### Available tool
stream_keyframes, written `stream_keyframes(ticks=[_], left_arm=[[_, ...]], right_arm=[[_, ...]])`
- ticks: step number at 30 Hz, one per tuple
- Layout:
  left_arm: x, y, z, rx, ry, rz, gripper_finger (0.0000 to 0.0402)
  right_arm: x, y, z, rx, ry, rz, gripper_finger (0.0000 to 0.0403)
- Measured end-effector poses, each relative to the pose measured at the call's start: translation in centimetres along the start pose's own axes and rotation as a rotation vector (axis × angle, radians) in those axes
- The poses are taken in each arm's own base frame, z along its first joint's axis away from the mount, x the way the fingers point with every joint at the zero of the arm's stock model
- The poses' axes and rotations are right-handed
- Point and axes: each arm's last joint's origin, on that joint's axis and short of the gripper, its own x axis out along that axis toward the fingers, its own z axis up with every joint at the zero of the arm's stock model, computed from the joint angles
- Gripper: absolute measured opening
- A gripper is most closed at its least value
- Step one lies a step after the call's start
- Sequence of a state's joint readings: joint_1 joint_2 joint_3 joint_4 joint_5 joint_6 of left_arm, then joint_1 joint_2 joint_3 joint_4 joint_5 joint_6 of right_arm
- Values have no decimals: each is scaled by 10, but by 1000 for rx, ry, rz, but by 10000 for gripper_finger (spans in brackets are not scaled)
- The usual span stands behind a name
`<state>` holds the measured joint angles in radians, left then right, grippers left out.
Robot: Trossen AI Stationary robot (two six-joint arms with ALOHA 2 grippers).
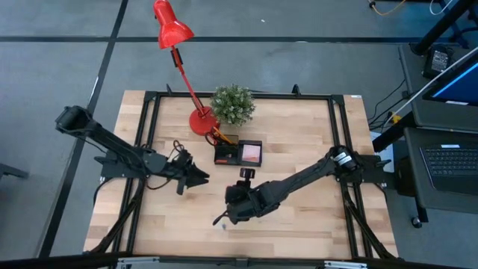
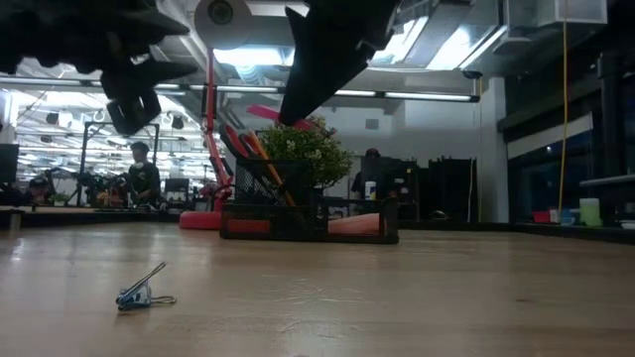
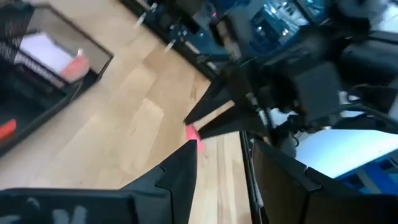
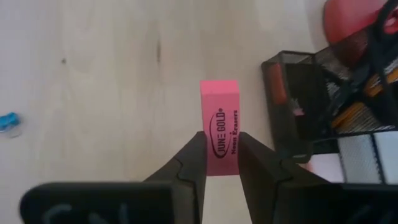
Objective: Pick and place office supplies into organizer
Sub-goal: Put the pink eraser into the black desk organizer
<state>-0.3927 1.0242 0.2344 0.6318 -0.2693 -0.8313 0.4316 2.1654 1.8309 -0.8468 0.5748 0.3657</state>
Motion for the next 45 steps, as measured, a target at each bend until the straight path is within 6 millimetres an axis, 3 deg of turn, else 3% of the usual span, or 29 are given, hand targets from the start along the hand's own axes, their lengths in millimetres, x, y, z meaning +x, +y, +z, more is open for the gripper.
stream_keyframes(ticks=[5,12,19,45], left_arm=[[12,7,-2,-64,43,44,151],[38,-3,-2,-34,83,54,150],[55,2,-5,-30,123,92,152],[62,8,-5,-64,113,87,152]], right_arm=[[0,-1,1,-35,-20,-40,81],[0,-2,4,-67,-45,-53,81],[0,-2,4,-68,-50,-67,81],[-2,0,4,-69,-58,-70,81]])
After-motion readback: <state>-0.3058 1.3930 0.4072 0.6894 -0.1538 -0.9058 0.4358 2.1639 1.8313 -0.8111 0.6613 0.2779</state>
